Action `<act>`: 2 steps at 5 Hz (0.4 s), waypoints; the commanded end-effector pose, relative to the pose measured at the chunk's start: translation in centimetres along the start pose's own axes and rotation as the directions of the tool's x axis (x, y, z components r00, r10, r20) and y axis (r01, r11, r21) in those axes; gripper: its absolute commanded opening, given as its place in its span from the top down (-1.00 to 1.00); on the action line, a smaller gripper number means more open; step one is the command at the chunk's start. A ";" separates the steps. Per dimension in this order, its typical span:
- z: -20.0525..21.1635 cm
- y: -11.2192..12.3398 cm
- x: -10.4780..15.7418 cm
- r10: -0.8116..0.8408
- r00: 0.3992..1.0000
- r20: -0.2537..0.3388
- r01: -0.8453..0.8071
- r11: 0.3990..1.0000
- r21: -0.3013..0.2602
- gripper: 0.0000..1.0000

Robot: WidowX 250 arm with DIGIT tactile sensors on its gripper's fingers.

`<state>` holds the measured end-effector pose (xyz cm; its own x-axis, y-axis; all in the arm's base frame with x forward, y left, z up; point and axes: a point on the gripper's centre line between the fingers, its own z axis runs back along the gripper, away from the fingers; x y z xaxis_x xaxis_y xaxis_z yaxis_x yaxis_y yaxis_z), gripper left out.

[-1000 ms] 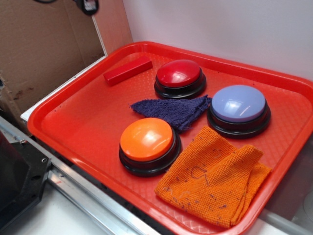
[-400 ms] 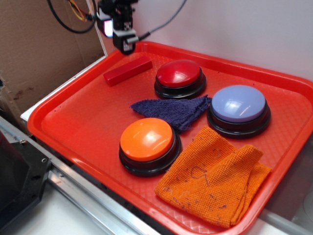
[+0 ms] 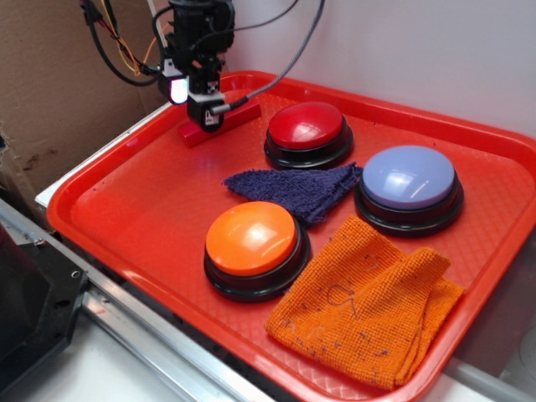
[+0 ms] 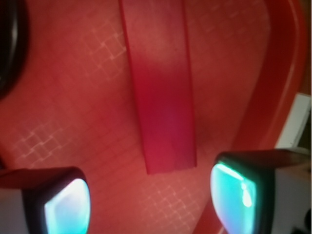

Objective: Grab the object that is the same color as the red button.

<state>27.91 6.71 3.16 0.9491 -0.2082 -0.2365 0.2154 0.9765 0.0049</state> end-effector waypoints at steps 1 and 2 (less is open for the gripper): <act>-1.0 -0.7 1.6 -0.057 0.998 -0.006 0.057 0.996 0.064 -1.00; -2.5 -1.0 1.6 -0.054 0.998 -0.030 0.056 0.995 0.080 -1.00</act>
<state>27.78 6.14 0.25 0.9200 -0.2349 -0.3136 0.2641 0.9630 0.0534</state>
